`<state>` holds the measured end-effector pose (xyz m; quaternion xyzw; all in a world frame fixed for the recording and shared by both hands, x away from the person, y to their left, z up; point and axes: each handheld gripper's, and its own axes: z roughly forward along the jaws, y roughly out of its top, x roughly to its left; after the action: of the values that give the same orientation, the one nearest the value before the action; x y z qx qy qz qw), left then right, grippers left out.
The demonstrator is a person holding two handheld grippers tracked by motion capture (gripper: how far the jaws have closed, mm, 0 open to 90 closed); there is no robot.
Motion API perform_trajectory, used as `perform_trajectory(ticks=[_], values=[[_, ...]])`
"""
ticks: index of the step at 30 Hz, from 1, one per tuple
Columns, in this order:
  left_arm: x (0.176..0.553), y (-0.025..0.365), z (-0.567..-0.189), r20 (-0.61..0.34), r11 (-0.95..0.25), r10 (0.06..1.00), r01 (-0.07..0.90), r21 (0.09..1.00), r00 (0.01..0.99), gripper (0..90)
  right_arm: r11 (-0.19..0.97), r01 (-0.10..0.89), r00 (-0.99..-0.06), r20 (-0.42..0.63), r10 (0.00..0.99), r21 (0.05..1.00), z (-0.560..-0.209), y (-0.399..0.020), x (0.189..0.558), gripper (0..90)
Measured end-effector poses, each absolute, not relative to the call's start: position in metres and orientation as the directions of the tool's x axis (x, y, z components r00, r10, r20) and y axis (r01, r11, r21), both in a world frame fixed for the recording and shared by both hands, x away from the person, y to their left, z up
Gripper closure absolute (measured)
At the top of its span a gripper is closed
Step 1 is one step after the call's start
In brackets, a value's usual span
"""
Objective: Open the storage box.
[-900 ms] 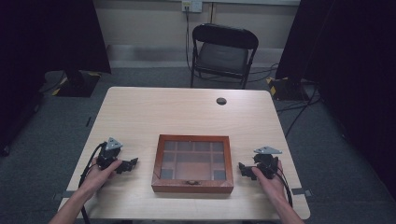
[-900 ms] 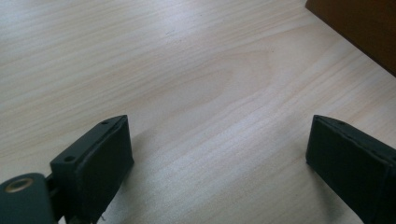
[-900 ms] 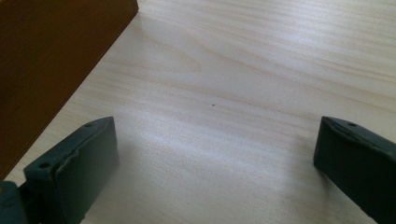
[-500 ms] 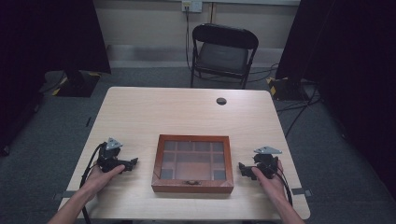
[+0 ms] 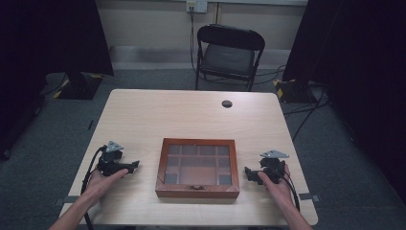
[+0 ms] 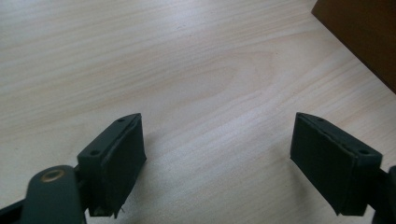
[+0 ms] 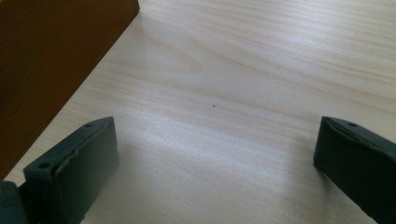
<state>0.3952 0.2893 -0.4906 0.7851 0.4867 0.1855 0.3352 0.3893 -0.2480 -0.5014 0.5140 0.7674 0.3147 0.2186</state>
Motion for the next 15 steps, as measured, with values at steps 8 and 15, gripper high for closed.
perform_trajectory(ticks=[8,15], values=[[0.393,0.279,-0.477,-0.037,-0.326,0.861,0.607,0.725,0.507,17.0,0.274,0.651,-0.376,-0.012,0.927,0.708,-0.501,-0.248,0.389,0.0],[0.388,0.271,-0.468,-0.075,-0.297,0.849,0.590,0.751,0.523,19.2,0.274,0.651,-0.376,-0.012,0.927,0.708,-0.501,-0.248,0.389,0.0]])
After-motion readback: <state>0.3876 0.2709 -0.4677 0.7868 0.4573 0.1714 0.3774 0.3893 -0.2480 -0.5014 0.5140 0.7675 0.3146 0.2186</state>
